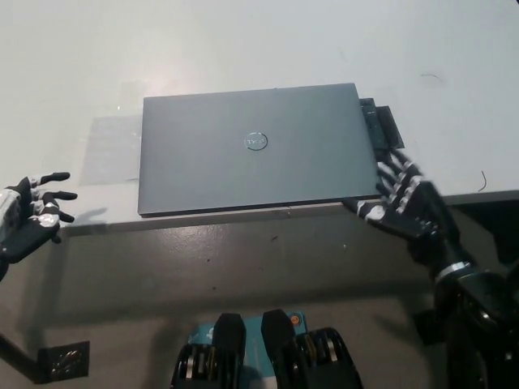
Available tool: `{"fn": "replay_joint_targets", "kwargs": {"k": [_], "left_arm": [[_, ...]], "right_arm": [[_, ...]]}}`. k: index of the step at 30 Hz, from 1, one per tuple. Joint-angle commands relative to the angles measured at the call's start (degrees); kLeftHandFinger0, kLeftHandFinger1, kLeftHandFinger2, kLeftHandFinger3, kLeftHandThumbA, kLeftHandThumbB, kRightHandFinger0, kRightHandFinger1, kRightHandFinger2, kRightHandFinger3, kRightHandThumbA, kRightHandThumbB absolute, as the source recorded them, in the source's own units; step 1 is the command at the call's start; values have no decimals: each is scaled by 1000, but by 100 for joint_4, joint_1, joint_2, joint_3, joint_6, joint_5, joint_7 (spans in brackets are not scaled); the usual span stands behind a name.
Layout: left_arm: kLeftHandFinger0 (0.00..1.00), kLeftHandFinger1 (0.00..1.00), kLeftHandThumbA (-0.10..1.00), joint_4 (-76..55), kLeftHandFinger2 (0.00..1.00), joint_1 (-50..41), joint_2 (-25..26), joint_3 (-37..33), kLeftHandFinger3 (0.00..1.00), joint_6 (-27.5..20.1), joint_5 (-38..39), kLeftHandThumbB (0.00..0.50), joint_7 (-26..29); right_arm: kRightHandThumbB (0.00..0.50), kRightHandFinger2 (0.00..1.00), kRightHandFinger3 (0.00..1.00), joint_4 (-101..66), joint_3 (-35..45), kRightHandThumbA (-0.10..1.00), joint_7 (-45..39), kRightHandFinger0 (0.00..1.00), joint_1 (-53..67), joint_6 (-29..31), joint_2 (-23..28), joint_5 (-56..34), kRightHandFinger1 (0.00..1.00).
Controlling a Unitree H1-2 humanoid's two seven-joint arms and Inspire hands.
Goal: The robot uses its right hand to push down on the lid of a laptop kept in the middle of the desk to close it
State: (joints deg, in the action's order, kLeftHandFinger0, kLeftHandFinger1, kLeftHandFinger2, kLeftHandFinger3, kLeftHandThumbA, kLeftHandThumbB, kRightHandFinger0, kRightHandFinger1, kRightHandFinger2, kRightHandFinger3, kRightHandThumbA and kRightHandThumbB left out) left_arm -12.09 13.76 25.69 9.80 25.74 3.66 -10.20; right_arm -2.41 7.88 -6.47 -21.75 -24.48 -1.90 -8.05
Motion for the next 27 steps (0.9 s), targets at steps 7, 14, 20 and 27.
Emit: {"fn": "replay_joint_targets", "kwargs": {"k": [7, 14, 20, 27], "left_arm": [[339, 465, 98, -156, 616, -30, 156, 101, 741, 50, -110, 10, 74], [446, 561, 50, -116, 727, -37, 138, 99, 801, 110, -242, 0, 147], [360, 499, 73, -92, 660, -102, 69, 171, 780, -24, -207, 1, 157], [302, 465, 60, -136, 628, -103, 10, 183, 773, -1, -235, 1, 193]], "right_arm": [[345, 970, 1000, -1772, 63, 1000, 249, 1000, -277, -245, 827, -739, 1000], [389, 1000, 1000, -2252, 332, 1000, 590, 1000, 452, -245, 1243, -1293, 1000], [358, 1000, 1000, -2190, 676, 1000, 571, 1000, 951, -242, 1308, -1207, 1000], [283, 1000, 1000, -1697, 1052, 1000, 625, 1000, 1590, 292, 1161, -1024, 1000]]}}
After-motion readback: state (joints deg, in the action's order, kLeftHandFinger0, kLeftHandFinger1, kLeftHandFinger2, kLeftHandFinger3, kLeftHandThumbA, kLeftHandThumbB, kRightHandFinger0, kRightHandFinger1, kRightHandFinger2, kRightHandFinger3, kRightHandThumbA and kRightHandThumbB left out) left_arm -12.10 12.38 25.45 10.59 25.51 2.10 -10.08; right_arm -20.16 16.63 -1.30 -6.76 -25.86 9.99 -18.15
